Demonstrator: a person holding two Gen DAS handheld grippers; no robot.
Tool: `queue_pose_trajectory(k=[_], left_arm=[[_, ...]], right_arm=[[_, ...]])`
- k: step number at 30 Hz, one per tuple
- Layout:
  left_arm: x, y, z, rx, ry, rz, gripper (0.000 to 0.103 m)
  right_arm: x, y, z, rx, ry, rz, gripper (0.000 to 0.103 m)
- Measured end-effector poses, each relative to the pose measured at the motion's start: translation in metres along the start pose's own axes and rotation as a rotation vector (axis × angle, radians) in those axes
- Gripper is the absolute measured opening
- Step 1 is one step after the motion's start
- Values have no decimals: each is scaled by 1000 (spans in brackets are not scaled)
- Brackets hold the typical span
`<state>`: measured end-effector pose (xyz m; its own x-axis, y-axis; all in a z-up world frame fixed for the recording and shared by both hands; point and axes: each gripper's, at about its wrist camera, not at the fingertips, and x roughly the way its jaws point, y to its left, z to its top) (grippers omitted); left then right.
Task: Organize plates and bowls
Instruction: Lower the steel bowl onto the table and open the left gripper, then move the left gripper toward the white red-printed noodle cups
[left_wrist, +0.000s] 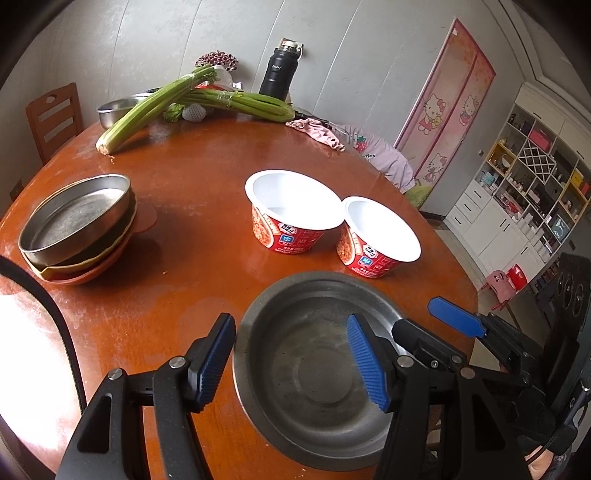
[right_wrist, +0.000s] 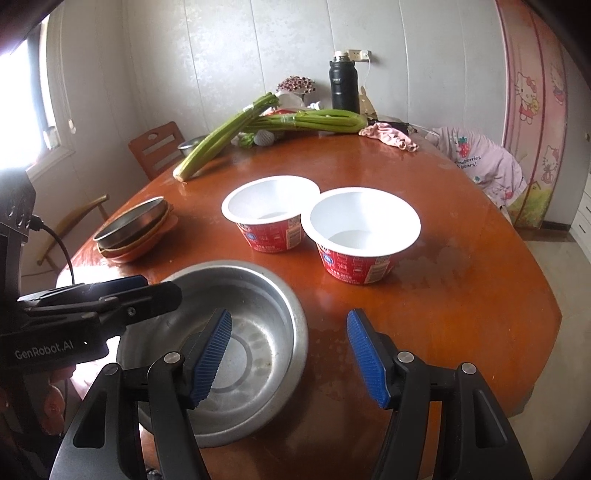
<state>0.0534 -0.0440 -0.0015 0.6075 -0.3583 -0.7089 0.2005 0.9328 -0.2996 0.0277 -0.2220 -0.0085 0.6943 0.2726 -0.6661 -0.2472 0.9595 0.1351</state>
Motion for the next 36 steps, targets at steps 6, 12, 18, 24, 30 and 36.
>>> queue_pose_trajectory(k=[6,12,18,24,30,36], left_arm=[[-1,-6,3,15,2,3,63],[-2,-16,14,37,-3,-19,63],[0,-27,27,65,-7,-35,63],[10,-39,43,89,-4,-65,63],[22,-52,53,116,13,-82,63],[35,-62,58,125,39,-76,63]], right_arm=[[-8,-6,6,8,-31,-17,67],[-13,-19,12,28,-52,-52,67],[-19,-32,20,53,-80,-74,67],[-27,-48,29,70,-103,-123,67],[-27,-68,39,104,-109,-152,67],[-19,-75,43,90,-84,-161,67]])
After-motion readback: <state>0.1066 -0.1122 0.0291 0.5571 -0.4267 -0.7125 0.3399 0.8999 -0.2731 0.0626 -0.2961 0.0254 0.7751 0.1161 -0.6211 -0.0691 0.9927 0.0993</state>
